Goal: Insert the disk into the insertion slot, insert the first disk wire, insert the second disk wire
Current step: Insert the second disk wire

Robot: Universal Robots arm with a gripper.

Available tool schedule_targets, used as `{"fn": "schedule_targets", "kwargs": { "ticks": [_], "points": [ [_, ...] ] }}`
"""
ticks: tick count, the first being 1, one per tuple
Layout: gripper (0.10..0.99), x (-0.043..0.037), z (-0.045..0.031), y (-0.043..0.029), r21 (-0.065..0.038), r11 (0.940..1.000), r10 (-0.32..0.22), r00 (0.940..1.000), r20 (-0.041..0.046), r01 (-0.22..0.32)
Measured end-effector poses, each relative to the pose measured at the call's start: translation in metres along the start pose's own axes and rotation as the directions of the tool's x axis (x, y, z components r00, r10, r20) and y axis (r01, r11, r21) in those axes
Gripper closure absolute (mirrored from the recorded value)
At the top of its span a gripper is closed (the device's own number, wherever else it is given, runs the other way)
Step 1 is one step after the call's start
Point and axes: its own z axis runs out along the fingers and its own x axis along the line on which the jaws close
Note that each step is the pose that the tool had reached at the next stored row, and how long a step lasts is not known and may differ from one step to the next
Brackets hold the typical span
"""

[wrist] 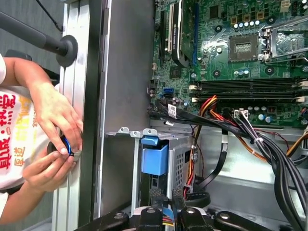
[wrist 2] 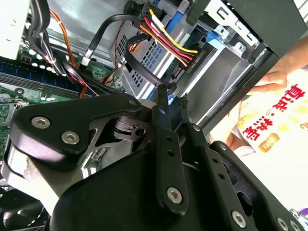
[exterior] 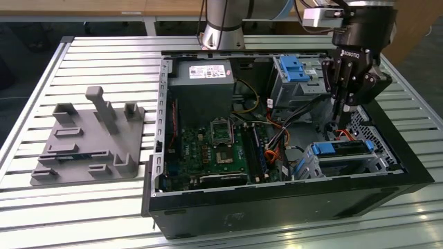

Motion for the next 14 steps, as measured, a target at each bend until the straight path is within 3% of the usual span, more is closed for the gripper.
{"fn": "schedule_targets", "kwargs": {
  "ticks": [14],
  "points": [
    [0.855, -0.0010, 0.0044, -0.0017, 0.000, 1.0000, 0.000, 0.9999, 0.0104, 0.000]
  ]
}}
